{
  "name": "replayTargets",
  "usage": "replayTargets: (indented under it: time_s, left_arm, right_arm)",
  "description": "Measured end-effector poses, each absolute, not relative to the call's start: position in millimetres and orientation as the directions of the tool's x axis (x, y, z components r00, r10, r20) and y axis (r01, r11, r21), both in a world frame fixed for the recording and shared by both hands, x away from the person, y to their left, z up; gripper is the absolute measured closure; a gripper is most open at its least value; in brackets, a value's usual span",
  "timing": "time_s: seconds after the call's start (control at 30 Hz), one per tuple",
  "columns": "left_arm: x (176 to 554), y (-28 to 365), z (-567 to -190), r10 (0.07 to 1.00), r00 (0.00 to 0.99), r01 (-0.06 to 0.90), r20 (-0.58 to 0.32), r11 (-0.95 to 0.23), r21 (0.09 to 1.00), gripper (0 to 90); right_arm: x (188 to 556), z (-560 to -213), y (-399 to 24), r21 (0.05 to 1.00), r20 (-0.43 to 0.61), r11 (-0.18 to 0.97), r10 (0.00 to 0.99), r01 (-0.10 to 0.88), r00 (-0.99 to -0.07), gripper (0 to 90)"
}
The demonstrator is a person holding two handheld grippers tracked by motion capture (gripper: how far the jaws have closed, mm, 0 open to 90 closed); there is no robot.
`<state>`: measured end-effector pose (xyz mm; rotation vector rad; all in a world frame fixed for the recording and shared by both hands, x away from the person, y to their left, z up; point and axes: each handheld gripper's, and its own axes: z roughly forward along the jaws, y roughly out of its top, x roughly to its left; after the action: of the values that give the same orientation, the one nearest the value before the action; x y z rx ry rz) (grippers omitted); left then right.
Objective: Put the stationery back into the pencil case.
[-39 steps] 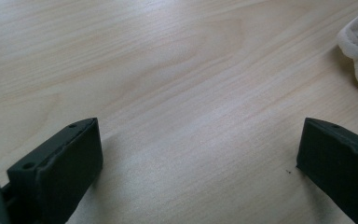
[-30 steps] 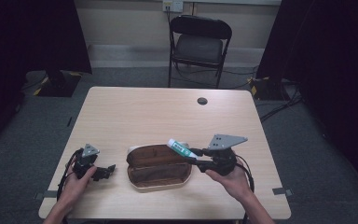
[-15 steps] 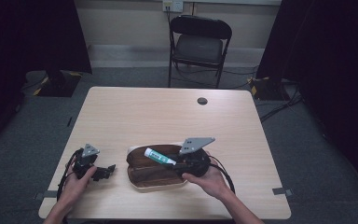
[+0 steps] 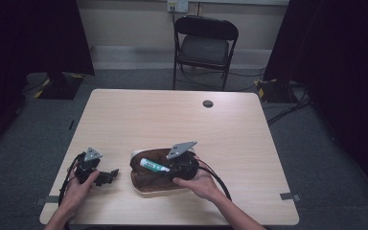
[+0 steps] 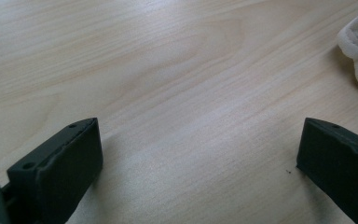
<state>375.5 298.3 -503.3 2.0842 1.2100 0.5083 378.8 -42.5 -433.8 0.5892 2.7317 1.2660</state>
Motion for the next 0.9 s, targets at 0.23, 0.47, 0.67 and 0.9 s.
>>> replayTargets:
  time_s: [0.23,0.47,0.67,0.9]
  left_arm:
    - [376,298,-503,0.868,0.496,0.611,0.000,-0.349,0.711,0.0]
    - [376,298,-503,0.869,0.496,0.610,0.000,-0.348,0.711,0.0]
    - [376,298,-503,0.868,0.496,0.610,0.001,-0.349,0.711,0.0]
    - [376,298,-503,0.869,0.496,0.610,0.000,-0.348,0.711,0.0]
  right_arm:
    - [386,-439,-47,0.734,0.099,0.589,0.399,0.338,-0.911,65.2]
    - [389,-439,-50,0.733,0.103,0.583,0.414,0.350,-0.904,64.9]
    - [391,-435,-56,0.743,0.074,0.572,0.446,0.347,-0.892,61.4]
    - [392,-435,-61,0.740,0.055,0.567,0.484,0.361,-0.874,56.2]
